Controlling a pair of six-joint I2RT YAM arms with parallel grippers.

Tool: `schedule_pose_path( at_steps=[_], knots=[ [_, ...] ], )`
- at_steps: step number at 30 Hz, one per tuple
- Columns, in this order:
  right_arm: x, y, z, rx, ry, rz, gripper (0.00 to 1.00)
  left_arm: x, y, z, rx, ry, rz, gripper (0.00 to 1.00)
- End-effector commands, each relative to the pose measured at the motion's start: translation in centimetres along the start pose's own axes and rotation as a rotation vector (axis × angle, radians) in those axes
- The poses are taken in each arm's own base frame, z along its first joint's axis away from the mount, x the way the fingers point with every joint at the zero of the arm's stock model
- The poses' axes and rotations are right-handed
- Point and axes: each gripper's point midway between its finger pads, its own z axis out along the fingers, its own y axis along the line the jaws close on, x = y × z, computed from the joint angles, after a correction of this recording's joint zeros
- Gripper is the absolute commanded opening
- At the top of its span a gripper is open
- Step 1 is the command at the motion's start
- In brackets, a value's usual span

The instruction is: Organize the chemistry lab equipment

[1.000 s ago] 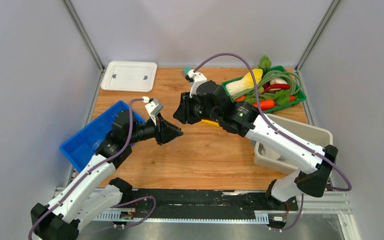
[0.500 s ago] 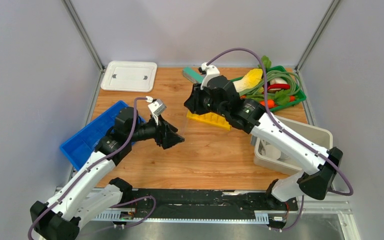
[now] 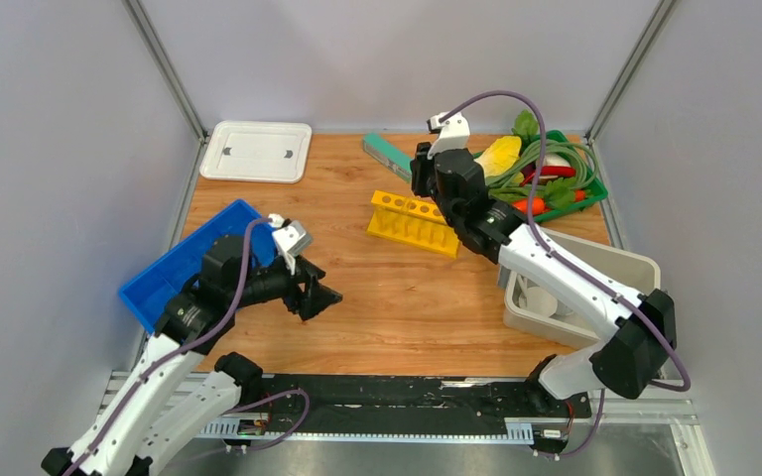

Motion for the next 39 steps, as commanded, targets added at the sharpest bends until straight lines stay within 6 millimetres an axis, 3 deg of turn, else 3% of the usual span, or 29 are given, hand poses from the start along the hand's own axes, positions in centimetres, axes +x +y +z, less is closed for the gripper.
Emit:
schedule_pose_path(
  at_steps=[1, 11, 22, 39],
  knots=[
    [-2.1, -1.7, 2.8, 0.056, -0.127, 0.0, 0.2, 1.3, 0.4, -0.8, -0.034, -0.045, 0.068, 0.77],
    [0.9, -1.4, 5.4, 0.054, -0.059, -0.029, 0.2, 1.2, 0.8, -1.1, -0.063, -0.04, 0.082, 0.77],
    [0.6, -1.2, 4.2, 0.032, -0.037, -0.019, 0.21, 1.2, 1.1, -1.1, -0.079, -0.039, 0.082, 0.77],
    [1.8, -1.3, 3.3, 0.017, -0.001, -0.002, 0.21, 1.3, 1.4, -0.9, -0.087, -0.025, 0.077, 0.77]
  ],
)
